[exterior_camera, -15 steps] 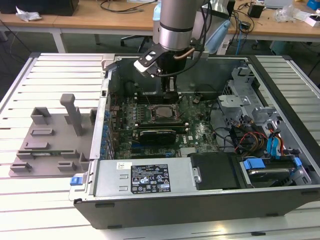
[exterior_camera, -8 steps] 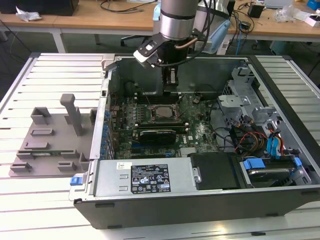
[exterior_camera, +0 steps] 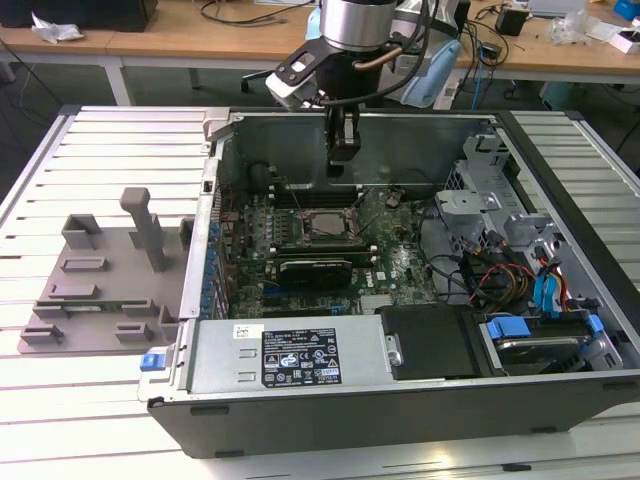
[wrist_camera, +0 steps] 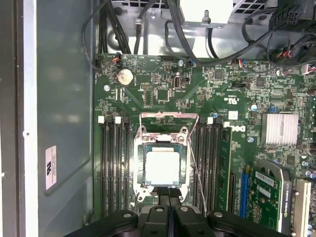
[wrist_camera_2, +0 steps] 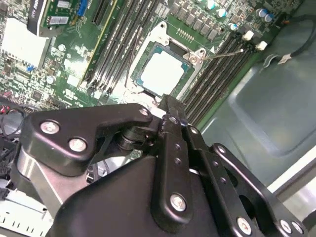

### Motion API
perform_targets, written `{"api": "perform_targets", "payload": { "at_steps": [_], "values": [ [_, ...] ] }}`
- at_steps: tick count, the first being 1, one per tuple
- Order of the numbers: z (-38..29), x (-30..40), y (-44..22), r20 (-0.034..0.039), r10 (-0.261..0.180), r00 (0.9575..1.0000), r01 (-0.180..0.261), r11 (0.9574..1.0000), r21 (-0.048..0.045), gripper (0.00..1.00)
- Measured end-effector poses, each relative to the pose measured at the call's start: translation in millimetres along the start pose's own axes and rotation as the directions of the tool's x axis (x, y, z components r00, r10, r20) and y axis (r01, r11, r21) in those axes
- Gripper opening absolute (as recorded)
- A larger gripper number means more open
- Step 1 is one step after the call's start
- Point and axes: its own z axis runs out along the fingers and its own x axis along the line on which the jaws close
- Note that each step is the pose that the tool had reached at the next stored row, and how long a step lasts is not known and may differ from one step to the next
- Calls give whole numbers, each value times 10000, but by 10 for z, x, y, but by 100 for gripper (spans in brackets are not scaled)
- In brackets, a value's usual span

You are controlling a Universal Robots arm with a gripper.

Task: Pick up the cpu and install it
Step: 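Place the cpu into insertion slot, then close the cpu cover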

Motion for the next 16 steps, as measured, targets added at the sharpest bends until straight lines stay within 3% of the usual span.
{"api": "perform_targets", "payload": {
  "at_steps": [16],
  "values": [
    [0, 0, -1, -31, 1, 10000, -1, 10000, 1, 11]
  ]
}}
